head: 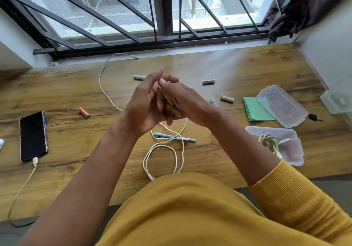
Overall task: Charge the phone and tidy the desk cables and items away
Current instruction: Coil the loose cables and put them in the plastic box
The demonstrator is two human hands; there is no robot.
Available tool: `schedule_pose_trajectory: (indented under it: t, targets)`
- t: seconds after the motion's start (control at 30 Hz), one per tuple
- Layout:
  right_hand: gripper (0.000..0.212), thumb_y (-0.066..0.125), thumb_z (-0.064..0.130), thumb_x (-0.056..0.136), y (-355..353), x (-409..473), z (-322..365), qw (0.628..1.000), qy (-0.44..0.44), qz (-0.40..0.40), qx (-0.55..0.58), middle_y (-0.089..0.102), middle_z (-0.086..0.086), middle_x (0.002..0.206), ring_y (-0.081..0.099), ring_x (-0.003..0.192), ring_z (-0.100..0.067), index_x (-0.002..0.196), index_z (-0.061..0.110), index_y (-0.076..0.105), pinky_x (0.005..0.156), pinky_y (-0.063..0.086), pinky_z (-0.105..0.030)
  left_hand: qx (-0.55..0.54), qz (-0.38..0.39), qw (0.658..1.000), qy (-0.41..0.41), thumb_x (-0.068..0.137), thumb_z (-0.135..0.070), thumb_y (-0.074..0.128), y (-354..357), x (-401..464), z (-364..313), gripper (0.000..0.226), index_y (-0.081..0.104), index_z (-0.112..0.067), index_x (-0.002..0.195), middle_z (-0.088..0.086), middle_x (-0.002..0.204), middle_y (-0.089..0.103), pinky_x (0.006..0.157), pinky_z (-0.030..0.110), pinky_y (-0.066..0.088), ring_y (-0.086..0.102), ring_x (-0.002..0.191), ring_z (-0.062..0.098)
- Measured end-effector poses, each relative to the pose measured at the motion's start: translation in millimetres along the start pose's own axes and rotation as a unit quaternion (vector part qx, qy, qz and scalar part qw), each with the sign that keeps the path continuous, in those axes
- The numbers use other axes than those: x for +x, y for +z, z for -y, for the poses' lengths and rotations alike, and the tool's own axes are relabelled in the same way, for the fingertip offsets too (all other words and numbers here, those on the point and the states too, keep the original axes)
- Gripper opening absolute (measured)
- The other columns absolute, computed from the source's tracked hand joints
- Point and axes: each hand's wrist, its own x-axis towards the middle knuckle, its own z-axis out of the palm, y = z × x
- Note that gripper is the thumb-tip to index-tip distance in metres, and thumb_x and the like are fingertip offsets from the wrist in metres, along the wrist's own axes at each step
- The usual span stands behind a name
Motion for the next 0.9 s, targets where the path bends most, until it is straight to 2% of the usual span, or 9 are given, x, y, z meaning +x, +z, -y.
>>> schedule_pose_trajectory:
  t: [0.13, 0.27, 0.33, 0.47, 0.53, 0.63, 0.77, 0.83, 0.9]
  targets:
    - [0.051, 0.027, 0.022, 0.112, -2, -2, 2, 0.999, -0.019, 0.020, -0.047, 0.042, -0.013, 0.051, 0.047, 0.046, -0.025, 0.086, -0.006, 0.061, 0.061, 0.048, -0.039, 0.030, 0.011, 0.999, -0.002, 0.105, -0.044, 0.048, -1, -3, -3, 0.035, 0.068, -0.018, 0.094, 0.024, 0.079, 0.057, 0.052, 0.035, 0.051, 0.068, 0.057, 0.036]
    - [0.043, 0.033, 0.024, 0.106, -7, -3, 1, 0.996, -0.037, 0.045, -0.067, 0.056, -0.026, 0.066, 0.059, 0.060, -0.031, 0.091, -0.003, 0.062, 0.066, 0.044, -0.042, 0.064, -0.004, 0.998, 0.022, 0.107, -0.037, 0.054, -6, -1, 1, 0.023, 0.054, -0.014, 0.104, 0.015, 0.067, 0.057, 0.056, 0.039, 0.049, 0.064, 0.061, 0.036]
    - [0.041, 0.035, 0.022, 0.108, -10, -2, 0, 0.996, -0.036, 0.060, -0.054, 0.065, -0.031, 0.077, 0.064, 0.071, -0.035, 0.096, -0.004, 0.065, 0.073, 0.047, -0.044, 0.060, -0.019, 0.998, 0.032, 0.109, -0.035, 0.053, -6, 0, 2, 0.023, 0.058, -0.015, 0.100, 0.013, 0.073, 0.058, 0.064, 0.042, 0.051, 0.062, 0.067, 0.034]
    - [0.041, 0.036, 0.014, 0.115, -14, 1, -2, 0.997, -0.039, 0.066, -0.031, 0.072, -0.029, 0.091, 0.072, 0.083, -0.032, 0.107, -0.016, 0.063, 0.075, 0.057, -0.031, 0.070, -0.056, 0.995, 0.044, 0.112, -0.035, 0.047, -7, 3, 1, 0.033, 0.064, -0.007, 0.110, 0.017, 0.081, 0.063, 0.061, 0.037, 0.058, 0.064, 0.069, 0.030]
    - [0.042, 0.039, 0.015, 0.115, -11, 2, -5, 0.998, -0.044, 0.042, -0.035, 0.072, -0.030, 0.093, 0.073, 0.083, -0.028, 0.107, -0.018, 0.063, 0.074, 0.058, -0.029, 0.060, -0.069, 0.995, 0.046, 0.113, -0.036, 0.045, -6, 4, 1, 0.035, 0.063, -0.011, 0.097, 0.013, 0.080, 0.062, 0.068, 0.038, 0.059, 0.063, 0.070, 0.026]
    - [0.040, 0.041, 0.012, 0.114, -3, 4, -10, 0.997, -0.062, -0.006, -0.035, 0.070, -0.036, 0.091, 0.072, 0.080, -0.029, 0.105, -0.020, 0.063, 0.072, 0.061, -0.030, 0.033, -0.096, 0.994, 0.050, 0.114, -0.034, 0.042, -4, 6, 2, 0.037, 0.055, -0.017, 0.084, 0.003, 0.065, 0.057, 0.060, 0.032, 0.056, 0.059, 0.059, 0.017]
    - [0.029, 0.055, 0.014, 0.109, 6, 11, -22, 0.981, -0.112, -0.119, -0.105, 0.073, -0.013, 0.080, 0.071, 0.075, -0.021, 0.094, -0.005, 0.071, 0.067, 0.059, -0.034, 0.028, -0.142, 0.987, 0.065, 0.113, -0.032, 0.045, -2, 6, 1, 0.031, 0.052, -0.020, 0.086, -0.001, 0.063, 0.053, 0.061, 0.031, 0.056, 0.058, 0.057, 0.012]
    - [0.019, 0.066, 0.023, 0.104, 5, 10, -26, 0.955, -0.132, -0.182, -0.195, 0.075, 0.005, 0.083, 0.070, 0.081, -0.008, 0.097, 0.011, 0.078, 0.072, 0.056, -0.034, 0.045, -0.165, 0.982, 0.078, 0.113, -0.033, 0.047, -5, 8, 3, 0.030, 0.051, -0.021, 0.086, -0.001, 0.072, 0.058, 0.070, 0.035, 0.059, 0.066, 0.076, 0.018]
    - [0.017, 0.068, 0.025, 0.103, 4, 7, -25, 0.946, -0.134, -0.203, -0.213, 0.078, 0.010, 0.090, 0.072, 0.090, -0.003, 0.104, 0.015, 0.081, 0.078, 0.058, -0.034, 0.048, -0.172, 0.980, 0.085, 0.113, -0.034, 0.046, -9, 9, 6, 0.030, 0.051, -0.023, 0.086, -0.001, 0.078, 0.060, 0.078, 0.043, 0.056, 0.064, 0.088, 0.024]
